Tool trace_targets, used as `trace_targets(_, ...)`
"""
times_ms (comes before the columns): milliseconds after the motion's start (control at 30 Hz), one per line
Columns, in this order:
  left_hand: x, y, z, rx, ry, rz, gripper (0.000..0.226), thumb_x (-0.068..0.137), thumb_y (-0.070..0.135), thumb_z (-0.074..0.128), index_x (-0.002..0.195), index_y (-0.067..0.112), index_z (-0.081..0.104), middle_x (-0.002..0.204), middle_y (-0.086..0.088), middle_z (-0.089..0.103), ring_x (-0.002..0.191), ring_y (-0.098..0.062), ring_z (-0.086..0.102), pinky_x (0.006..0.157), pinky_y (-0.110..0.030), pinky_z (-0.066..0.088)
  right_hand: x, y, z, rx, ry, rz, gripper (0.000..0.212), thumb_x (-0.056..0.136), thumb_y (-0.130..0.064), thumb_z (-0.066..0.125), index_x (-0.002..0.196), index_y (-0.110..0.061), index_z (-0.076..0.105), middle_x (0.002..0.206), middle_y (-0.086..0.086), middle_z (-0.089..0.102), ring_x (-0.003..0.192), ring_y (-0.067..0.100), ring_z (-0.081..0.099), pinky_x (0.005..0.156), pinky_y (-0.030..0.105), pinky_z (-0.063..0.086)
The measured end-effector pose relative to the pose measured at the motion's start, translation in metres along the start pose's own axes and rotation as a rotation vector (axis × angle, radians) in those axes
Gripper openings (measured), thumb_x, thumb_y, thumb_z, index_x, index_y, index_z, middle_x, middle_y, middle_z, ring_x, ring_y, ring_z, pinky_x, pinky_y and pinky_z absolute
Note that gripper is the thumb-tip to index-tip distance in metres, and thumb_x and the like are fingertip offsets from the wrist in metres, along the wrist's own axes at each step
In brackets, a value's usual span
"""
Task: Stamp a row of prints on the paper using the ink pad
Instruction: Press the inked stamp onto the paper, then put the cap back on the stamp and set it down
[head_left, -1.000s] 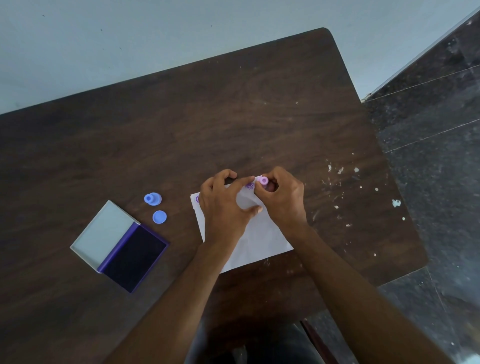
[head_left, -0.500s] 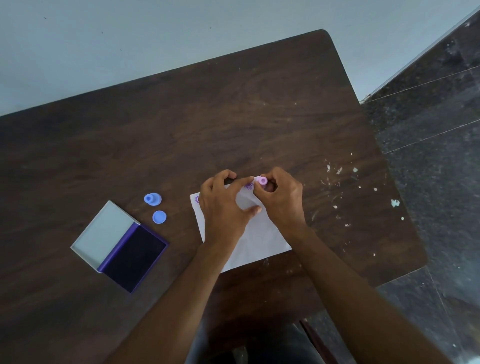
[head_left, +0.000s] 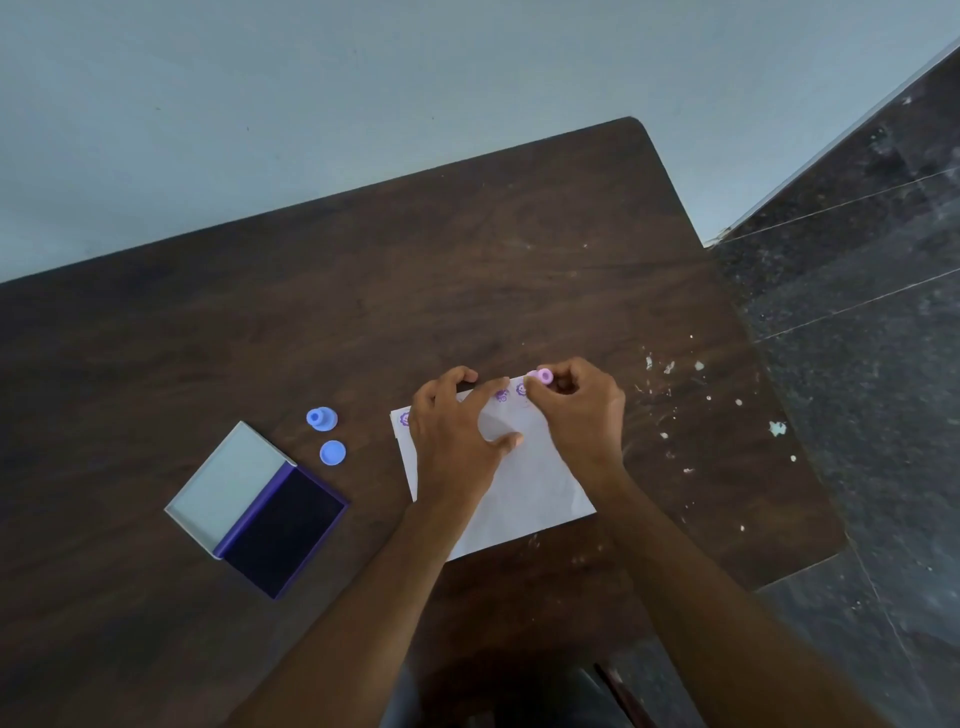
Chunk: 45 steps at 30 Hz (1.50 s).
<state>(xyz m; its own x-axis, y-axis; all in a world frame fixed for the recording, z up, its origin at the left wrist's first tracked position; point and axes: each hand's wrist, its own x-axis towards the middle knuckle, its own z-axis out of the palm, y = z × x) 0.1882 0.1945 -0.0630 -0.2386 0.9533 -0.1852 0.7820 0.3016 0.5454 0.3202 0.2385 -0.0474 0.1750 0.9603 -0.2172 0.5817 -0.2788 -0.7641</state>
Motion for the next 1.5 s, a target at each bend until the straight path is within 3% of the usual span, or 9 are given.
trace_targets(133, -0.002, -0.001, -0.001, -0.001, 0.005, 0.014, 0.061, 0.071, 0.051, 0.076, 0.127, 0.036, 0.057, 0.135, 0.007, 0.052, 0.122, -0.016, 0.042, 0.106, -0.037, 0.037, -0.007, -0.008, -0.016, 0.277, 0.054, 0.147, 0.009, 0.082, -0.038, 0.074, 0.085, -0.030, 0.076, 0.074, -0.015, 0.073, 0.068, 0.004, 0.067, 0.061, 0.022, 0.058)
trace_targets(233, -0.005, -0.001, -0.004, -0.004, 0.014, 0.022, 0.061, 0.074, 0.051, 0.074, 0.129, 0.034, 0.055, 0.134, 0.006, 0.054, 0.122, -0.016, 0.045, 0.106, -0.036, 0.035, -0.014, -0.013, -0.022, 0.418, 0.014, 0.179, 0.009, 0.084, -0.034, 0.072, 0.086, -0.027, 0.078, 0.069, -0.002, 0.073, 0.059, 0.010, 0.061, 0.059, 0.024, 0.056)
trace_targets(367, -0.012, 0.000, -0.015, -0.016, 0.066, 0.062, 0.055, 0.077, 0.046, 0.074, 0.127, 0.030, 0.058, 0.131, 0.003, 0.059, 0.122, -0.019, 0.048, 0.105, -0.036, 0.035, -0.024, -0.020, -0.028, 0.780, -0.161, 0.336, 0.017, 0.092, -0.016, 0.062, 0.098, -0.008, 0.076, 0.085, 0.017, 0.071, 0.067, 0.023, 0.059, 0.069, 0.029, 0.057)
trace_targets(467, -0.020, -0.003, -0.026, -0.052, 0.105, 0.073, 0.046, 0.083, 0.045, 0.070, 0.123, 0.025, 0.061, 0.126, 0.001, 0.063, 0.118, -0.021, 0.054, 0.101, -0.034, 0.035, -0.030, -0.027, -0.033, 0.953, -0.311, 0.431, 0.022, 0.092, -0.014, 0.062, 0.107, -0.002, 0.072, 0.096, 0.019, 0.071, 0.075, 0.023, 0.063, 0.076, 0.032, 0.056)
trace_targets(700, -0.047, -0.028, -0.053, -0.217, 0.130, -0.122, 0.050, 0.085, 0.060, 0.043, 0.112, 0.025, 0.068, 0.119, 0.006, 0.067, 0.104, -0.002, 0.054, 0.089, -0.016, 0.039, -0.046, -0.047, -0.033, 1.272, -0.478, 0.681, 0.024, 0.094, -0.013, 0.057, 0.108, 0.002, 0.071, 0.097, 0.020, 0.070, 0.074, 0.023, 0.066, 0.067, 0.030, 0.058)
trace_targets(767, -0.052, -0.038, -0.060, -0.261, 0.141, -0.193, 0.052, 0.086, 0.059, 0.039, 0.110, 0.024, 0.069, 0.114, 0.007, 0.069, 0.099, -0.002, 0.059, 0.083, -0.013, 0.043, -0.048, -0.053, -0.032, 1.304, -0.533, 0.703, 0.029, 0.094, -0.012, 0.056, 0.115, 0.004, 0.066, 0.093, 0.018, 0.068, 0.073, 0.022, 0.063, 0.068, 0.030, 0.057)
trace_targets(900, -0.063, -0.061, -0.073, -0.238, 0.186, -0.313, 0.026, 0.095, 0.039, 0.052, 0.110, 0.028, 0.070, 0.103, 0.012, 0.071, 0.080, 0.009, 0.059, 0.068, -0.004, 0.036, -0.053, -0.063, -0.029, 1.301, -0.604, 0.703, 0.031, 0.095, -0.014, 0.054, 0.119, 0.004, 0.064, 0.085, 0.015, 0.066, 0.068, 0.019, 0.060, 0.065, 0.028, 0.054)
trace_targets(1067, -0.073, -0.075, -0.078, -0.269, 0.176, -0.371, 0.019, 0.093, 0.033, 0.058, 0.109, 0.030, 0.070, 0.097, 0.021, 0.068, 0.080, 0.016, 0.058, 0.066, -0.002, 0.037, -0.060, -0.072, -0.025, 1.298, -0.636, 0.681, 0.031, 0.095, -0.013, 0.053, 0.118, 0.005, 0.064, 0.083, 0.014, 0.064, 0.066, 0.018, 0.057, 0.061, 0.028, 0.050)
trace_targets(1500, -0.071, -0.084, -0.074, -0.227, 0.229, -0.466, 0.017, 0.091, 0.027, 0.063, 0.102, 0.017, 0.071, 0.091, 0.008, 0.069, 0.071, -0.001, 0.057, 0.066, -0.011, 0.039, -0.070, -0.081, -0.013, 1.290, -0.651, 0.706, 0.031, 0.096, -0.013, 0.052, 0.119, 0.004, 0.064, 0.085, 0.015, 0.063, 0.067, 0.018, 0.057, 0.061, 0.027, 0.052)
